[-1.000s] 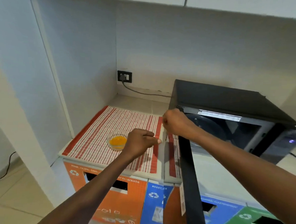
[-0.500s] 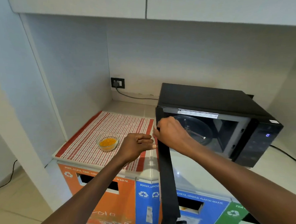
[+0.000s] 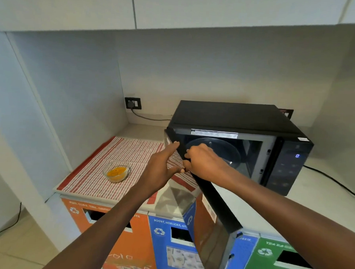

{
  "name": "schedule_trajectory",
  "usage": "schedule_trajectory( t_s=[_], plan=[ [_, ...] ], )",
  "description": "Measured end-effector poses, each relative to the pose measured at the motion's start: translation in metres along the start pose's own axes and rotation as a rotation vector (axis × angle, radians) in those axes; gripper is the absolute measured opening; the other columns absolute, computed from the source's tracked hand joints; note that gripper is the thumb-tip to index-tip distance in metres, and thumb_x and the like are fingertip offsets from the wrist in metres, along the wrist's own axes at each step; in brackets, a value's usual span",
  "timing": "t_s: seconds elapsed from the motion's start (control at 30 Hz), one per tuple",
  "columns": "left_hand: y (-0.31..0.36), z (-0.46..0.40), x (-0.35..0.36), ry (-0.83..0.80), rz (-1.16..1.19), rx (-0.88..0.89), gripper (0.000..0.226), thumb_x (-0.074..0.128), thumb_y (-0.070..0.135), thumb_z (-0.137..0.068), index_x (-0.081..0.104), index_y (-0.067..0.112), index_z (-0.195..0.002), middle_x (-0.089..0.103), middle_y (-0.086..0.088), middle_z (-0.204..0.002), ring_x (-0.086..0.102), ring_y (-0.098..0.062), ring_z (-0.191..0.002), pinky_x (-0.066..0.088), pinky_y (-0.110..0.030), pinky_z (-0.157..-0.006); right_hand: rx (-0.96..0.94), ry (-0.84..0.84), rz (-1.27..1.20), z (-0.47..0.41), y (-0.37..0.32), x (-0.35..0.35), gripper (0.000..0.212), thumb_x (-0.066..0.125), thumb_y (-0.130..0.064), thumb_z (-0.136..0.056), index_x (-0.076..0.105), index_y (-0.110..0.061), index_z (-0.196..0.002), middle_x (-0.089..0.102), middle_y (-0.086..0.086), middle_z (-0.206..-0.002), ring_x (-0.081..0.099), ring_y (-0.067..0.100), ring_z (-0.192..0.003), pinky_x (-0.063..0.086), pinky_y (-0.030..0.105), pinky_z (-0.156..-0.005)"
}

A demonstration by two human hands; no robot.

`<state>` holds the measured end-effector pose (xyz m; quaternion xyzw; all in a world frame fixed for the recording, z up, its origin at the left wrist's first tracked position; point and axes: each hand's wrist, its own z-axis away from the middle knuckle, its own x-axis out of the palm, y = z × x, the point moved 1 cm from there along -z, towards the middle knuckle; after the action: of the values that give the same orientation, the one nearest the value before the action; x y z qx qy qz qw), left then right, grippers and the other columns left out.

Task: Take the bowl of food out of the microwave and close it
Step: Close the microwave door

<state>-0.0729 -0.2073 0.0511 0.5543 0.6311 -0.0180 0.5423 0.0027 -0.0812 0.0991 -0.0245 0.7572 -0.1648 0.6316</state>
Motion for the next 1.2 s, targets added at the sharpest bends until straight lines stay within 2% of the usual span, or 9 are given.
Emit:
schedule_trajectory(
  t_s=[0.1,0.23,0.33,0.47,0.63,0.87,1.0,1.1,1.2],
  plan=[
    [0.014,-0.007,0.014,-0.075,-0.093,0.121,0.068,0.072,0.014,-0.084,0.044,0.022,-0.145,0.045,-0.002,-0.151,0.034,-0.020,-0.144,0.029,-0.042,-0.119,-0.033,-0.002,0.009,0.014,0.019,-0.010,0.019,0.057,-0.019,-0.087,0.069,-0.005,-0.090,0.068,0.012,-0.088,0.063,0.025,-0.076,0.050,0.036,-0.066],
    [0.031,-0.022,0.036,-0.157,-0.241,0.209,0.059,0.068,0.015,-0.088,0.047,0.019,-0.142,0.034,0.005,-0.152,0.022,-0.013,-0.145,0.009,-0.029,-0.118,-0.065,-0.014,0.021,0.032,0.047,-0.026,0.022,0.059,-0.023,-0.089,0.072,-0.007,-0.092,0.066,0.010,-0.086,0.060,0.025,-0.081,0.044,0.035,-0.068],
    [0.043,-0.035,0.055,-0.190,-0.330,0.224,0.058,0.067,0.015,-0.088,0.045,0.016,-0.143,0.039,-0.002,-0.153,0.030,-0.019,-0.145,0.010,-0.030,-0.120,-0.076,-0.039,0.036,0.044,0.074,-0.037,0.023,0.057,-0.025,-0.092,0.072,-0.009,-0.095,0.068,0.005,-0.084,0.053,0.018,-0.074,0.041,0.032,-0.067],
    [0.061,-0.055,0.076,-0.276,-0.443,0.215,0.062,0.060,0.021,-0.093,0.033,0.014,-0.149,0.028,-0.004,-0.159,0.021,-0.018,-0.149,0.008,-0.031,-0.121,-0.055,-0.041,0.046,0.056,0.111,-0.048,0.025,0.055,-0.027,-0.094,0.073,-0.009,-0.100,0.067,-0.004,-0.082,0.056,0.016,-0.082,0.042,0.030,-0.075],
    [0.081,-0.071,0.090,-0.244,-0.509,0.176,0.056,0.052,0.028,-0.097,0.035,0.013,-0.149,0.032,-0.006,-0.158,0.030,-0.023,-0.146,0.026,-0.037,-0.118,0.033,-0.015,0.084,0.066,0.155,-0.059,0.027,0.057,-0.026,-0.094,0.070,-0.011,-0.113,0.070,0.008,-0.115,0.062,0.023,-0.108,0.051,0.040,-0.093],
    [0.096,-0.097,0.104,-0.193,-0.625,0.165,0.039,0.050,0.033,-0.097,0.053,0.012,-0.129,0.063,-0.011,-0.127,0.062,-0.035,-0.112,0.051,-0.049,-0.090,0.187,0.006,0.366,0.069,0.211,-0.062,0.030,0.058,-0.021,-0.092,0.060,-0.012,-0.120,0.066,0.012,-0.103,0.064,0.023,-0.085,0.050,0.031,-0.070],
    [0.098,-0.108,0.114,-0.150,-0.684,0.145,0.029,0.050,0.029,-0.097,0.056,0.011,-0.120,0.066,-0.010,-0.114,0.065,-0.033,-0.100,0.055,-0.048,-0.080,0.238,0.103,0.424,0.074,0.229,-0.060,0.034,0.058,-0.019,-0.093,0.057,-0.006,-0.124,0.066,0.014,-0.110,0.067,0.026,-0.094,0.054,0.033,-0.074],
    [0.096,-0.115,0.123,-0.152,-0.707,0.126,0.027,0.048,0.028,-0.099,0.054,0.010,-0.118,0.064,-0.011,-0.116,0.064,-0.031,-0.103,0.054,-0.044,-0.079,0.233,0.151,0.521,0.073,0.233,-0.055,0.036,0.056,-0.016,-0.093,0.055,-0.003,-0.127,0.064,0.015,-0.116,0.066,0.026,-0.099,0.054,0.033,-0.075],
    [0.089,-0.123,0.132,-0.173,-0.691,0.102,0.040,0.045,0.025,-0.100,0.044,0.010,-0.137,0.050,-0.012,-0.143,0.052,-0.029,-0.128,0.050,-0.043,-0.097,0.222,0.145,0.616,0.063,0.237,-0.052,0.035,0.060,-0.015,-0.091,0.058,-0.001,-0.123,0.063,0.018,-0.115,0.063,0.028,-0.104,0.054,0.035,-0.081]
  ],
)
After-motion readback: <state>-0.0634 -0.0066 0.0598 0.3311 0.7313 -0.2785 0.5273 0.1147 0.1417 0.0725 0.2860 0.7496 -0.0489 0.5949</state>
